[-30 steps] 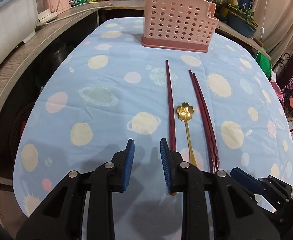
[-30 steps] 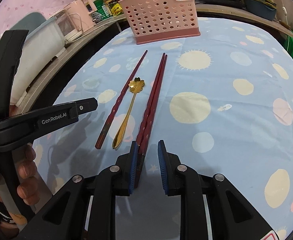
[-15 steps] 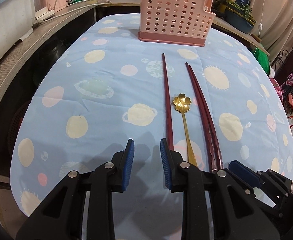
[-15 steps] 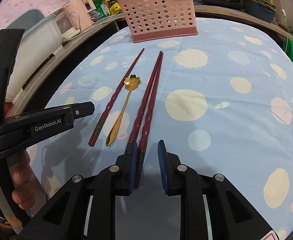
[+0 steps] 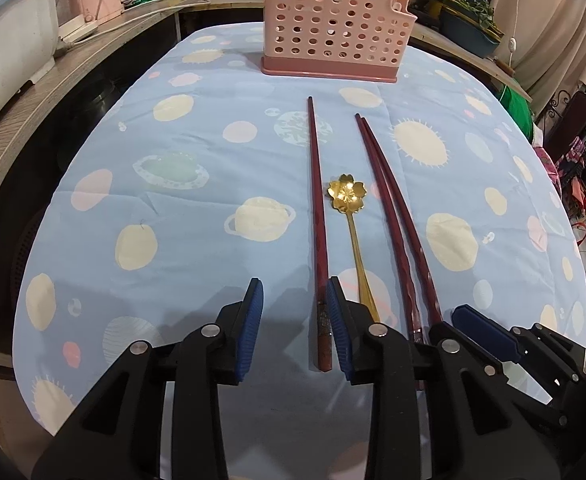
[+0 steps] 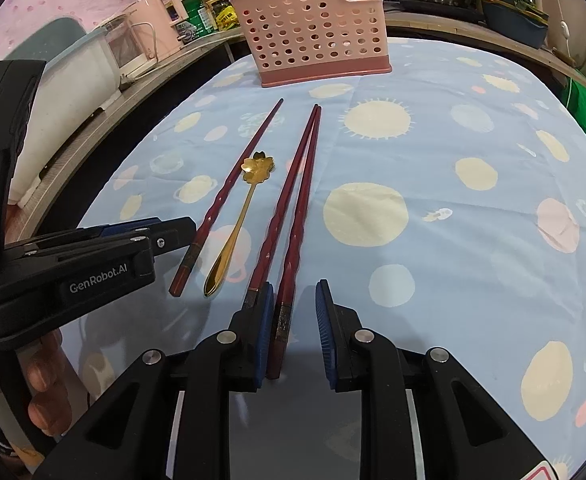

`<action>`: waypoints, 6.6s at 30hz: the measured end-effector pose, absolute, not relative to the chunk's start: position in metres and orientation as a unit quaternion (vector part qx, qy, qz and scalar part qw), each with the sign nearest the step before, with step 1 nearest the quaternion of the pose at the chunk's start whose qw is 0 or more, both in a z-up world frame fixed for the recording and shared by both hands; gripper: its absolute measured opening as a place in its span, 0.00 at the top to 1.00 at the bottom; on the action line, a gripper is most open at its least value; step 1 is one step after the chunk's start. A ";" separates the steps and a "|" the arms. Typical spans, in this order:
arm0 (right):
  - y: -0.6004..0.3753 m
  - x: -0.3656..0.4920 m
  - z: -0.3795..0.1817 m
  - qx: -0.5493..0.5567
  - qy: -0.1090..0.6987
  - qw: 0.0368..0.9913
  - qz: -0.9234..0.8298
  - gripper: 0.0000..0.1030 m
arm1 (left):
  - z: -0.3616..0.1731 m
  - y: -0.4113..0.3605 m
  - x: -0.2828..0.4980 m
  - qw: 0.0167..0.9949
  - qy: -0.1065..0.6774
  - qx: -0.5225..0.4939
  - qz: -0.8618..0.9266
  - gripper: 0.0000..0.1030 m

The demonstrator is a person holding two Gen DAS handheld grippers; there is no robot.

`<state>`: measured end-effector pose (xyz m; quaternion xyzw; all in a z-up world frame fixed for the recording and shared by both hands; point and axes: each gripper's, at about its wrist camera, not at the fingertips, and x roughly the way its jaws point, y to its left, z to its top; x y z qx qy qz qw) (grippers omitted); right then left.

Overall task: Organize utensils
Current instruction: 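Grasp a dark red chopstick with the left tool while the right tool grasps another, then lift both red chopsticks and lower them into the pink holder, then open both tools and withdraw them back over the gold spoon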

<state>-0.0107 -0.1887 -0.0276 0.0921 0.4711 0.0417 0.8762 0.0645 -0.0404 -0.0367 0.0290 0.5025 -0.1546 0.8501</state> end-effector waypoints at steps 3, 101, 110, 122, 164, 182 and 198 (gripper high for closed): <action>-0.190 -0.009 -0.029 0.088 0.470 0.878 0.038 0.84 | -0.039 -0.044 0.063 0.849 0.504 0.032 -0.158 0.67; -0.276 0.044 0.143 0.161 0.284 0.945 0.009 0.93 | 0.140 -0.027 0.125 0.918 0.353 -0.038 -0.179 0.93; -0.290 0.082 0.184 0.189 0.235 0.953 0.026 0.93 | 0.186 -0.032 0.156 0.931 0.309 -0.050 -0.189 0.93; -0.300 0.154 0.246 0.204 0.158 0.966 0.026 0.93 | 0.280 -0.045 0.200 0.962 0.191 -0.061 -0.185 0.93; -0.284 0.216 0.186 0.161 0.243 0.956 0.010 0.85 | 0.191 -0.060 0.276 0.949 0.274 -0.064 -0.142 0.93; -0.258 0.129 0.153 0.148 0.285 0.946 0.036 0.84 | 0.152 -0.055 0.209 0.939 0.322 -0.007 -0.120 0.93; -0.238 0.073 0.102 0.134 0.335 0.932 0.030 0.83 | 0.098 -0.049 0.156 0.921 0.372 0.021 -0.112 0.93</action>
